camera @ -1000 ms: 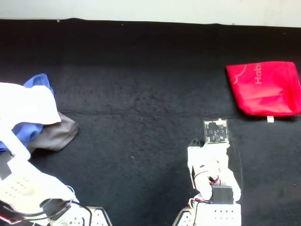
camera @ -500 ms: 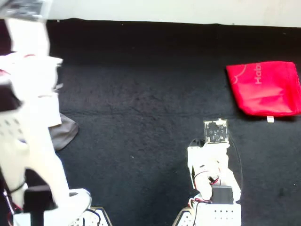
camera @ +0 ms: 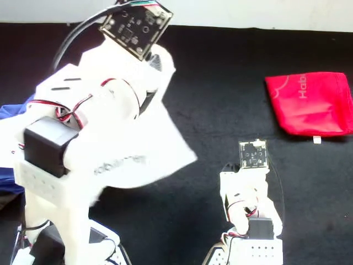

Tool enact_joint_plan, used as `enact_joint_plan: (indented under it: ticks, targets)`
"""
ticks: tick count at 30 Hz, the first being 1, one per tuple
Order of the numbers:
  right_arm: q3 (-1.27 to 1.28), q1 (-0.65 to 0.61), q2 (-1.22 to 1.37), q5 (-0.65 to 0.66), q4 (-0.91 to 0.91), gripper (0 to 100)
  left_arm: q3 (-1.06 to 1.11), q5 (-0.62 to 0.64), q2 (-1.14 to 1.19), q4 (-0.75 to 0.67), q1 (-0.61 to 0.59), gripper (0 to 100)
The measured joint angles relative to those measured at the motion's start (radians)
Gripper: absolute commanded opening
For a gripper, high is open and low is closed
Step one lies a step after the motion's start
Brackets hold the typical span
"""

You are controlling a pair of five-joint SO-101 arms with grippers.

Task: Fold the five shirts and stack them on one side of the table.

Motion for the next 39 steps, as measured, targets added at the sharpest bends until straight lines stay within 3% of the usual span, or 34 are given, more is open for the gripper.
enact_joint_plan:
  ticks: [19,22,28,33,39]
  targets:
    - [0.0,0.0,0.0,0.0,-0.025,5.9,0.072,0.0,0.157,-0.02,0.003,1]
    - [0.0,0.0,0.0,0.0,-0.025,5.9,0.072,0.0,0.16,-0.02,0.009,6]
    - [0.0,0.0,0.0,0.0,-0.025,5.9,0.072,-0.149,0.164,0.011,0.003,9]
    - [0.0,0.0,0.0,0.0,-0.025,5.9,0.072,-0.201,0.166,0.029,-0.081,9]
    - [0.0,0.0,0.0,0.0,-0.025,5.9,0.072,-0.207,0.166,0.1,-0.287,9]
